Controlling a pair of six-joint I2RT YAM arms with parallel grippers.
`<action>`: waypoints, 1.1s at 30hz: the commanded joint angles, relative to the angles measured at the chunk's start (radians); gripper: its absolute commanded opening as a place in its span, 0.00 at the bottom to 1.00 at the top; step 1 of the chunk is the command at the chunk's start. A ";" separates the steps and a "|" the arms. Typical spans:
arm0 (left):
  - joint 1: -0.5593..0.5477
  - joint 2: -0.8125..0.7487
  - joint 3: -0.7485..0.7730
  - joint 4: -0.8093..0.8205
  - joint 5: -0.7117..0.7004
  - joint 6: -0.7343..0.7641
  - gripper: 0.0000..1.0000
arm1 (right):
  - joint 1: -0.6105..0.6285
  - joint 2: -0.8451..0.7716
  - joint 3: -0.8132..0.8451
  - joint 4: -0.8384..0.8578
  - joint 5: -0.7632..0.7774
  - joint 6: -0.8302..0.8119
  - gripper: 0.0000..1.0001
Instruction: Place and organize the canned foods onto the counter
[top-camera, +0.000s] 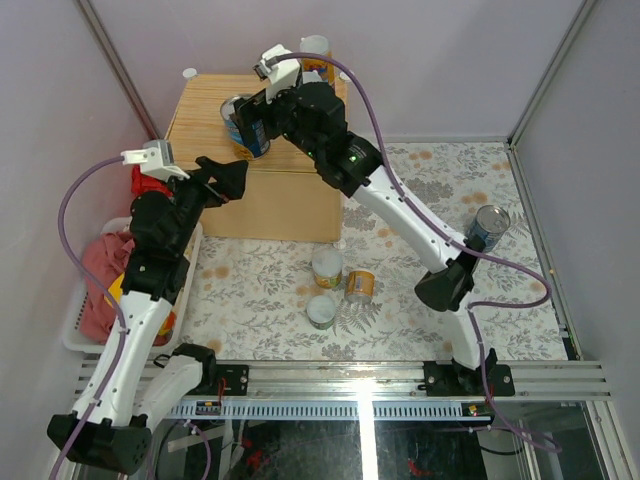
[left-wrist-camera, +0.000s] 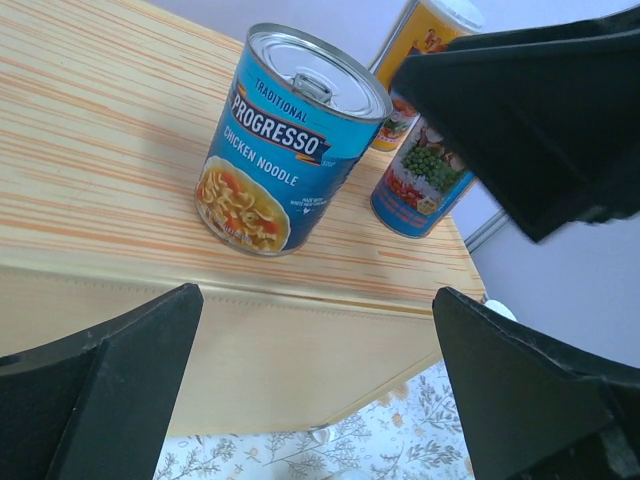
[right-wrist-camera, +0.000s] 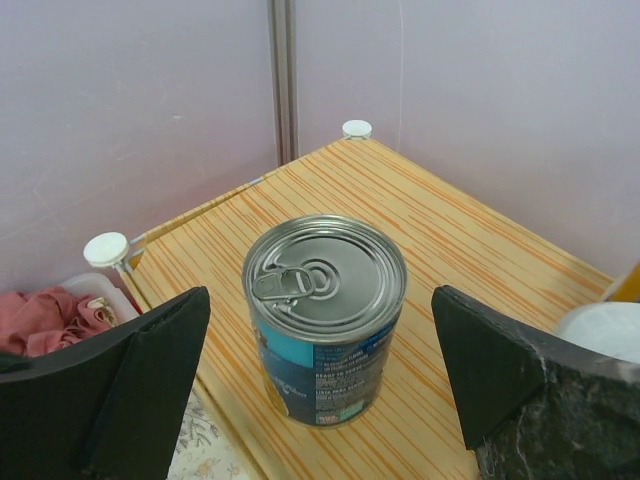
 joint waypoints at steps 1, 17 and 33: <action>-0.018 0.051 0.063 0.061 0.026 0.080 1.00 | 0.017 -0.176 -0.042 0.094 -0.012 0.002 0.99; -0.131 0.259 0.175 0.069 -0.343 0.269 1.00 | 0.019 -0.642 -0.568 0.243 0.056 -0.034 0.94; -0.129 0.421 0.200 0.248 -0.354 0.353 0.96 | 0.005 -0.743 -0.668 0.253 0.147 -0.113 0.92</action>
